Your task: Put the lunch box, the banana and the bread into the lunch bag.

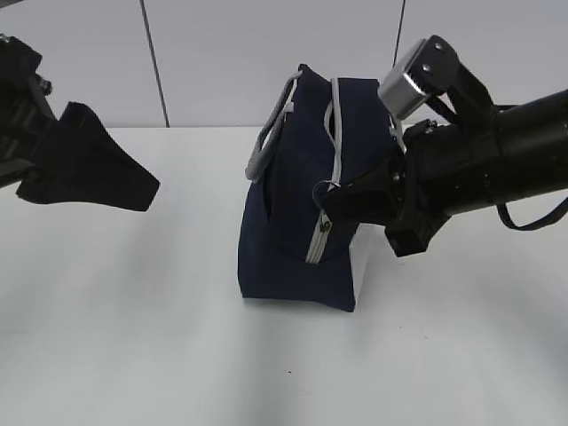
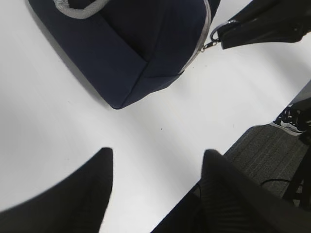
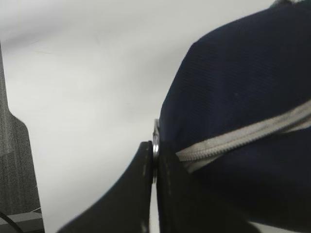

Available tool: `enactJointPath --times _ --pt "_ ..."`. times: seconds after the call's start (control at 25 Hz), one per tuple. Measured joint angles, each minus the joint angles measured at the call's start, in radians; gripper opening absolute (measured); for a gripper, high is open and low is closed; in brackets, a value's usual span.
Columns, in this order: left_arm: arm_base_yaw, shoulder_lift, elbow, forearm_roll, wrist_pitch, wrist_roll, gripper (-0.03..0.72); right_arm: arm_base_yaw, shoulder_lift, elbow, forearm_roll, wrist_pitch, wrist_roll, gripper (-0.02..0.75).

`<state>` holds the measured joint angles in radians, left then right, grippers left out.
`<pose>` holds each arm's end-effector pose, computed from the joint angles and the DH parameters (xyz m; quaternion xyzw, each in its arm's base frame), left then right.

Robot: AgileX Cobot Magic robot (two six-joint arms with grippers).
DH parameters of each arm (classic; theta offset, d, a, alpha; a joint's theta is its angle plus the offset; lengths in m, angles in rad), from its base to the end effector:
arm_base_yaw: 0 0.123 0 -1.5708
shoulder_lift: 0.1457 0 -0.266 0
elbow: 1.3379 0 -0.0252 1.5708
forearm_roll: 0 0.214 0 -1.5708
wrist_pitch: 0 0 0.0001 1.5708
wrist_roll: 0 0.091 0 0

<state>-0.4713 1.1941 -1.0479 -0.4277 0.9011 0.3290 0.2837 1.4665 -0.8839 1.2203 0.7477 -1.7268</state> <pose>0.1707 -0.1202 0.3263 0.2934 0.8879 -0.2187 0.2789 0.2331 0.1286 0.2588 -0.4946 0.7296 0.2517 0.3995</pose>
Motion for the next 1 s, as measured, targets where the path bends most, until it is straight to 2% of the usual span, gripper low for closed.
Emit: enactJointPath --times 0.52,0.68,1.0 --pt "0.000 0.007 0.000 -0.021 -0.020 0.036 0.403 0.000 -0.031 -0.067 -0.044 0.001 0.066 -0.016" --pt "0.000 0.008 0.000 -0.022 -0.021 0.036 0.403 0.000 -0.031 -0.067 -0.092 0.001 0.117 -0.016" --pt "0.000 0.008 0.000 -0.027 -0.017 0.036 0.397 0.000 0.088 -0.070 -0.149 0.051 0.200 -0.016"
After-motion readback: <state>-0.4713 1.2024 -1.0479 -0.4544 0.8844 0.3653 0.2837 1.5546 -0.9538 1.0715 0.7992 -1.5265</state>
